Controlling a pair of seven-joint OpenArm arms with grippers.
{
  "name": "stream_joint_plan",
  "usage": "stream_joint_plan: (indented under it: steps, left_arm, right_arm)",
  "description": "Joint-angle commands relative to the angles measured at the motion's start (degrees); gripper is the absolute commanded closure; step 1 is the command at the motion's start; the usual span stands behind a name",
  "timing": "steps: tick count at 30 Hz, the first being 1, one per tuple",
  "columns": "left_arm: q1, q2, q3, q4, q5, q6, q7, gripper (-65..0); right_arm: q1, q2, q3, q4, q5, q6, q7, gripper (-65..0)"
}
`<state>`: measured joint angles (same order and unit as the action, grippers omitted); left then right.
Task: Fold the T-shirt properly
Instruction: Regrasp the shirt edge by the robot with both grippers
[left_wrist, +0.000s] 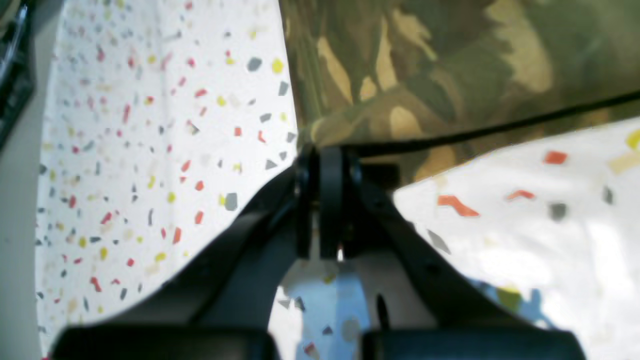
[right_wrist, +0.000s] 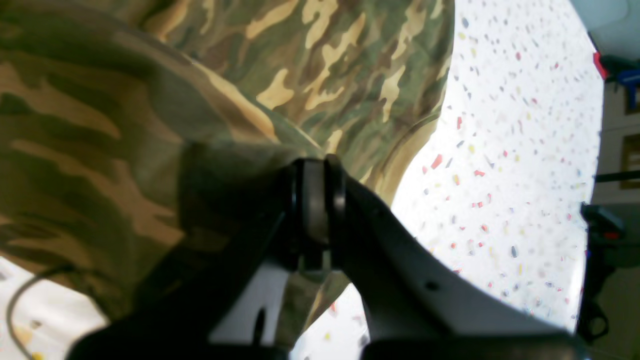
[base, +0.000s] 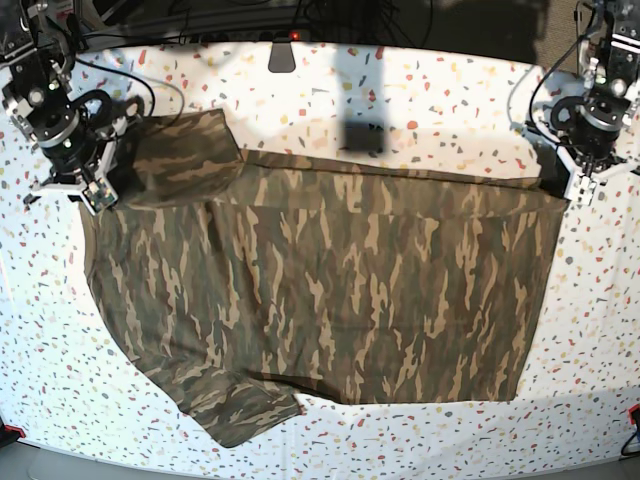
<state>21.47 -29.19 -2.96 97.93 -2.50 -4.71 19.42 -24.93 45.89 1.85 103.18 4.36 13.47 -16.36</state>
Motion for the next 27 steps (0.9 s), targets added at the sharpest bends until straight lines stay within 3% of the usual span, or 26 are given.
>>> stream_joint_plan:
  steps: [1, 4, 6, 16, 19, 27]
  left_arm:
    - [-1.3, -0.5, -0.6, 0.0, 0.4, 0.1, -1.6, 0.0]
    - [-3.6, 0.5, -0.6, -2.1, 0.5, -3.4, -1.8, 0.0]
    - [-4.7, 1.0, -0.6, -3.1, 0.5, -3.9, -2.9, 0.0]
    - [-11.1, 2.3, -0.6, -7.5, 0.5, -4.1, -3.0, 0.0]
    - [-12.6, 3.5, -0.6, -8.9, 0.5, -5.5, -3.0, 0.0]
    - [-14.2, 4.4, -0.6, -11.0, 1.0, -6.3, -2.8, 0.0]
  right_arm:
    - [1.0, 1.2, 0.7, -0.1, -0.6, -1.1, 1.0, 0.0]
    - [2.9, 1.2, 0.7, -2.5, 1.7, 1.9, 1.0, 0.0]
    - [3.9, 1.2, 0.7, -3.8, 2.1, 2.5, 1.1, 0.0]
    - [7.8, 0.7, 0.7, -9.0, 2.3, 2.7, 2.2, 0.0]
    - [9.9, -0.5, 0.4, -10.8, 2.8, 4.3, 2.8, 0.0]
    - [16.0, -1.6, -3.9, -16.3, 3.6, 5.0, 2.7, 0.0]
